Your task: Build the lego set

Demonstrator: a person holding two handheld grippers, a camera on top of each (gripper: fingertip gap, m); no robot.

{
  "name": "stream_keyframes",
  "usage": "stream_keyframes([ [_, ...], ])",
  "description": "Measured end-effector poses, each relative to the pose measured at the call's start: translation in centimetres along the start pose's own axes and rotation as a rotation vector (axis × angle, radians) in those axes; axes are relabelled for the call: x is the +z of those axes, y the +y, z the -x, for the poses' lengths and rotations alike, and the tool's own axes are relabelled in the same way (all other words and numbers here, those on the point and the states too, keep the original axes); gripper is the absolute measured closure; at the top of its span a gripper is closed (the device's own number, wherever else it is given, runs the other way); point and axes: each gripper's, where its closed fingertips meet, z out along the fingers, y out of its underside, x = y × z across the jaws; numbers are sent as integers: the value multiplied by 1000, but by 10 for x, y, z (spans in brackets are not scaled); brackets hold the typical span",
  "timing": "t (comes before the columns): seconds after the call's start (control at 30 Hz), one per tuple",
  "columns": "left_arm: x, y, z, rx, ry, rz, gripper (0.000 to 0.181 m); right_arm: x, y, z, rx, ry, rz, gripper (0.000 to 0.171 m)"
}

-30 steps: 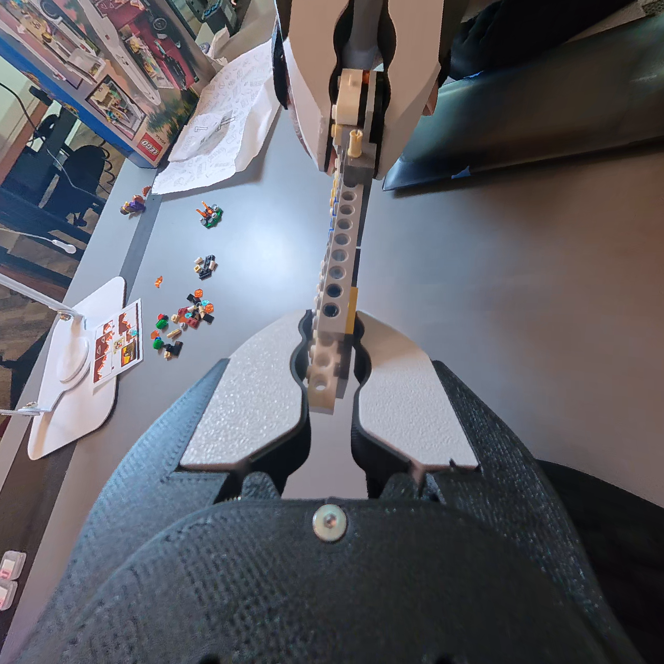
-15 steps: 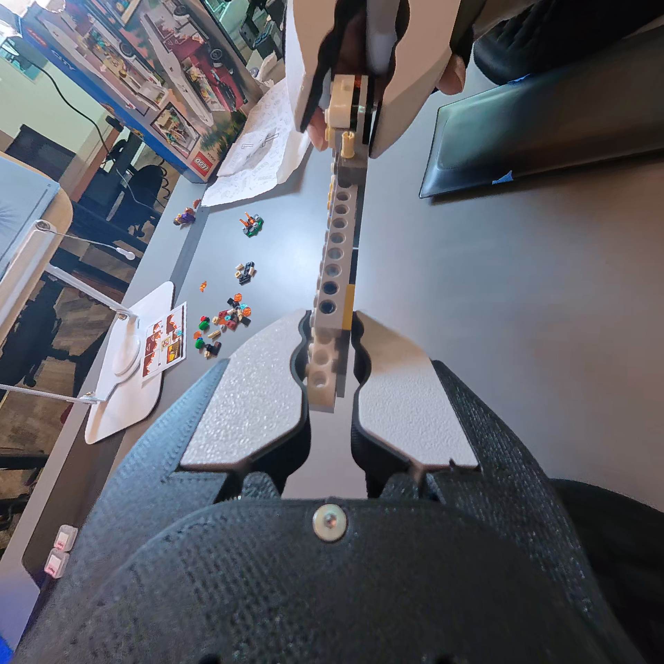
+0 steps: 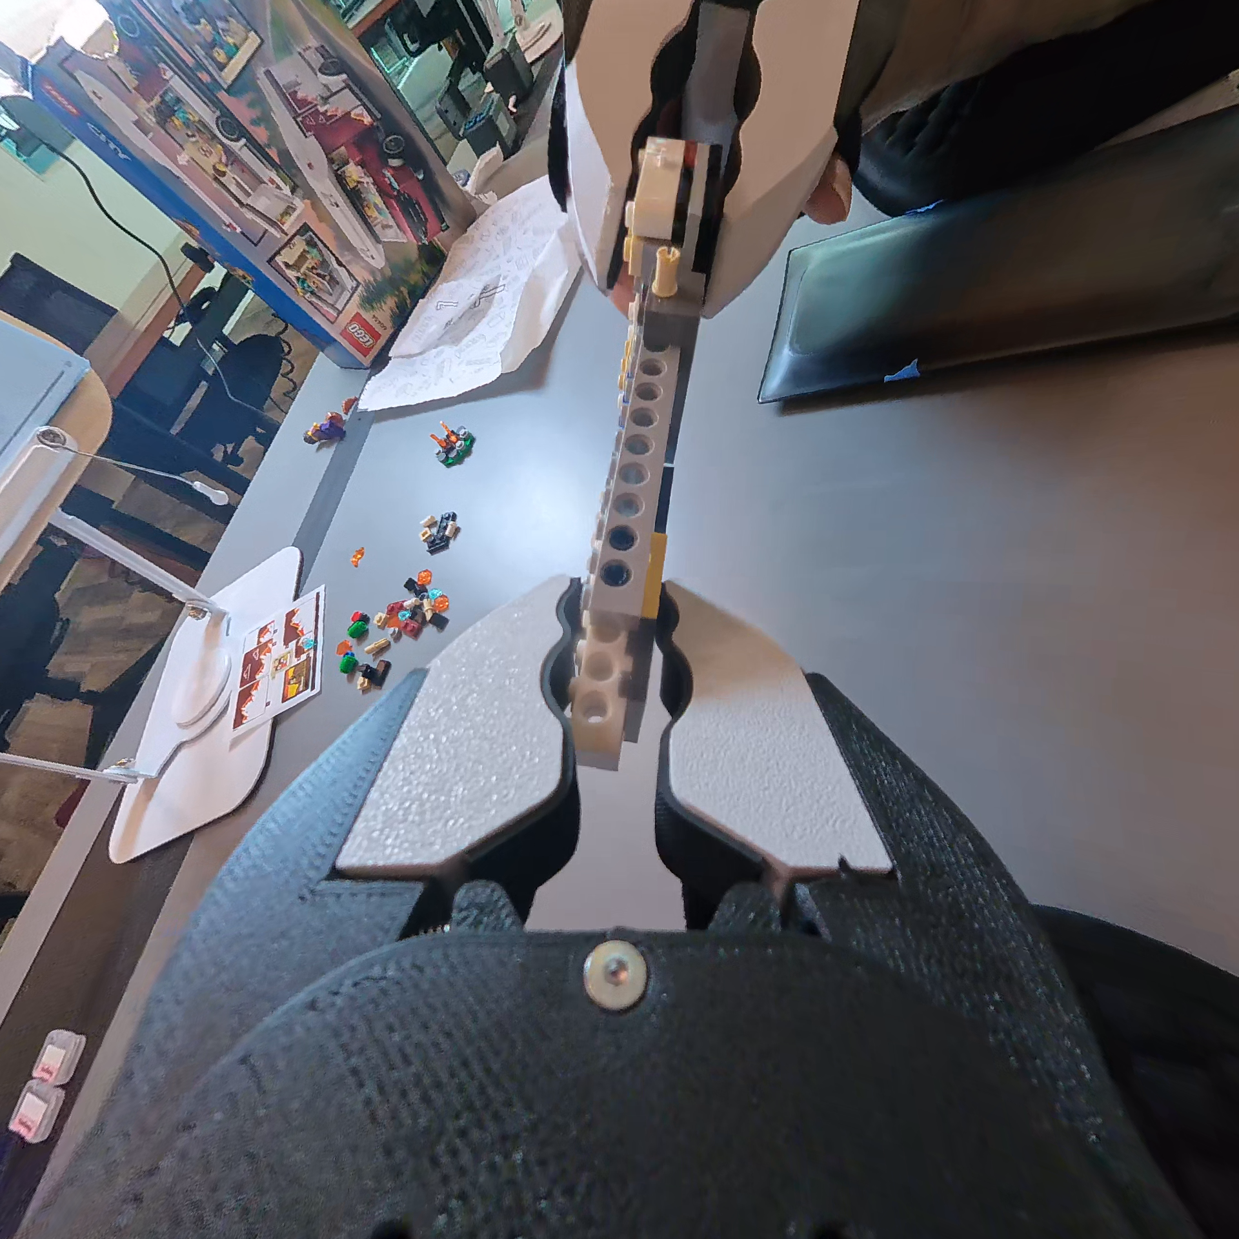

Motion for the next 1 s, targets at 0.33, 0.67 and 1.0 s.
stream_keyframes([
  [0.33,3,3,-2,-35,37,-43,160,1,2,2,30,-19,31,147],
  [0.67,15,24,-3,9,22,3,160,-3,22,3,-90,-4,191,143],
  [1.0,29,52,4,3,-29,118,151,14,66,8,-200,60,337,149],
])
